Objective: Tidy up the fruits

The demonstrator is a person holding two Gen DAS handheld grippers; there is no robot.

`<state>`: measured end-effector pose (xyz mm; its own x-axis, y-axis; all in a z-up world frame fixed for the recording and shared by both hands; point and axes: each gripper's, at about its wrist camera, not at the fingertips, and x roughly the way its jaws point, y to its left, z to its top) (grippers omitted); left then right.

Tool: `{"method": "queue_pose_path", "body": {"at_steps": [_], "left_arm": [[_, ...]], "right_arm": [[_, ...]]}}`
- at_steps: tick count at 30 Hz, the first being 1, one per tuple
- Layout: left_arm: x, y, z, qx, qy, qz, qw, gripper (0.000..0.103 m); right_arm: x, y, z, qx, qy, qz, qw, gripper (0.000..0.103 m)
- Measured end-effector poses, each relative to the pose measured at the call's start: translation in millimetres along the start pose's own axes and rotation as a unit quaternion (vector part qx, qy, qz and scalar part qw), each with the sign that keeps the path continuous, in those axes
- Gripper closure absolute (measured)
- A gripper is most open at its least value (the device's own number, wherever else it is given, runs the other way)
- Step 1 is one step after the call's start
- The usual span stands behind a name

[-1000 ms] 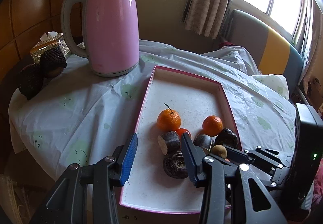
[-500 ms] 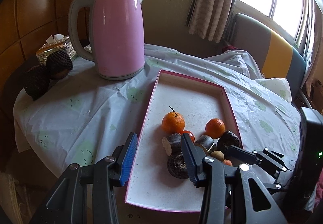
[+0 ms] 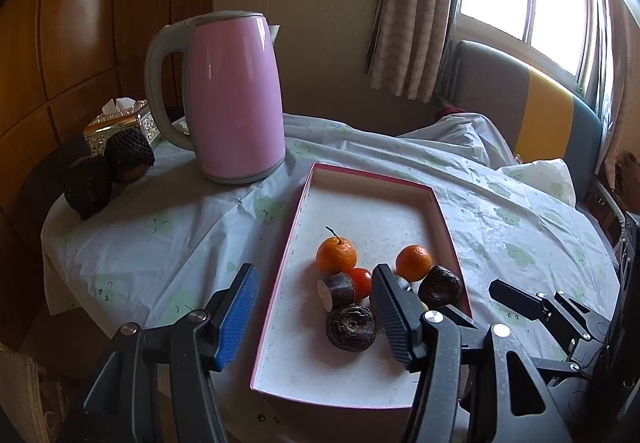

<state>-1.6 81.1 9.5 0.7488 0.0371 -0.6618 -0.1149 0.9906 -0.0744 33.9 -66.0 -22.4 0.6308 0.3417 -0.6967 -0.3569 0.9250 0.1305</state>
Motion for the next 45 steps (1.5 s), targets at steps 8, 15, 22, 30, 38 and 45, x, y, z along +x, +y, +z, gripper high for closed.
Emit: {"method": "queue_pose_path", "body": {"at_steps": [8,15,22,30,38,45], "left_arm": [[-10.5,-6.2,-0.4,0.003,-0.019,0.061,0.998,0.04],[-15.9,-7.8,-1.3,0.003,-0.031,0.074,0.9968,0.04],[-13.7,-6.6,-2.5,-0.007,-0.024,0.062,0.9977,0.04],[-14.9,-7.3,-3.3,-0.005,-0.028,0.062,0.9977,0.04],[-13.9,-7.5,-3.1,-0.003,-0.025,0.06,0.9979,0.04],[-13.7,-6.4,-3.1,-0.005,-0.022,0.057,0.9981,0.04]], "right_arm": [[-10.6,-5.2,-2.1,0.012,-0.017,-0.019,1.0,0.029],[-13.5,-5.9,-3.4,0.014,-0.022,-0.022,0.999,0.029],[-15.2,-2.7,-4.5,0.006,-0.025,-0.024,0.999,0.029],[-14.9,-1.7,-4.4,0.005,-0.024,-0.024,0.999,0.028],[-14.5,-0.6,-3.9,0.003,-0.024,-0.024,0.999,0.028],[-13.5,1.5,-3.3,0.0,-0.023,-0.024,0.999,0.027]]}}
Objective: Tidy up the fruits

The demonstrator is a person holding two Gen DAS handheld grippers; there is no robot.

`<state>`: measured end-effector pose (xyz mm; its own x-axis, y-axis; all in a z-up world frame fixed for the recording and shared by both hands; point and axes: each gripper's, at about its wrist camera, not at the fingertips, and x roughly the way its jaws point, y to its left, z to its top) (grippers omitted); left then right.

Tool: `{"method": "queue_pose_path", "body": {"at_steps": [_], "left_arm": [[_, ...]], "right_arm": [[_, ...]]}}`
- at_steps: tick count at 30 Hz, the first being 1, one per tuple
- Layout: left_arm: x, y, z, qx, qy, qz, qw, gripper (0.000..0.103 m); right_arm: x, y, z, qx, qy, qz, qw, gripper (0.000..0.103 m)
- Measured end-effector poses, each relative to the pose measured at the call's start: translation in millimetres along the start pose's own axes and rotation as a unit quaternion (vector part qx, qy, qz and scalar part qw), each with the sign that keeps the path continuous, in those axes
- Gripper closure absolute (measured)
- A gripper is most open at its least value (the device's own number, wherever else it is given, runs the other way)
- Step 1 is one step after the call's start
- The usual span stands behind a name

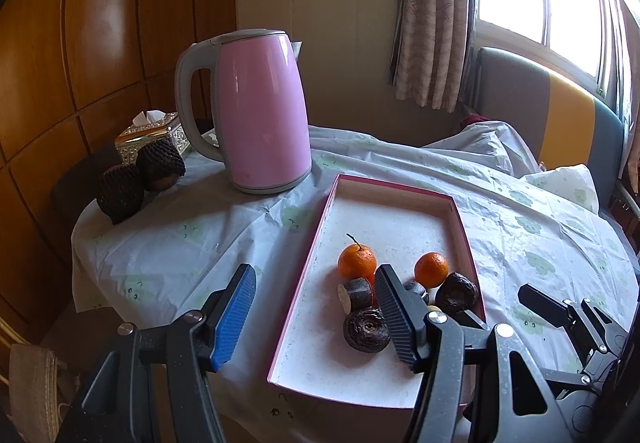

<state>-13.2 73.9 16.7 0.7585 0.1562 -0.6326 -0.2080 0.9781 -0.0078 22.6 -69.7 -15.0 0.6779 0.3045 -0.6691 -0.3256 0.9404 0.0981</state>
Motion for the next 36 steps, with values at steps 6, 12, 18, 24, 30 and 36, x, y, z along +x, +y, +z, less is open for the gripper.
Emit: {"method": "queue_pose_path", "body": {"at_steps": [6,12,18,24,30,36], "left_arm": [[-0.3,0.1,0.2,-0.001,0.0,-0.001,1.0,0.04],[-0.5,1.1,-0.1,-0.002,0.002,-0.002,1.0,0.04],[-0.7,1.5,0.0,-0.003,0.003,-0.003,1.0,0.04],[-0.2,1.3,0.6,-0.003,0.006,-0.008,0.9999,0.04],[-2.6,0.9,1.9,0.006,-0.008,-0.009,0.9999,0.057],[-3.9,-0.9,3.4,0.011,-0.01,-0.017,0.9997,0.06]], "right_arm": [[1.3,2.1,-0.4,-0.002,0.001,0.0,1.0,0.027],[1.5,2.8,-0.3,-0.003,0.001,0.0,1.0,0.027],[1.6,2.7,-0.2,-0.003,0.001,0.0,1.0,0.027],[2.7,2.2,-1.1,-0.001,0.002,0.0,1.0,0.027],[4.3,0.2,-2.8,0.0,0.002,-0.002,1.0,0.027],[4.3,-5.2,-4.3,0.003,0.002,-0.007,1.0,0.027]]}}
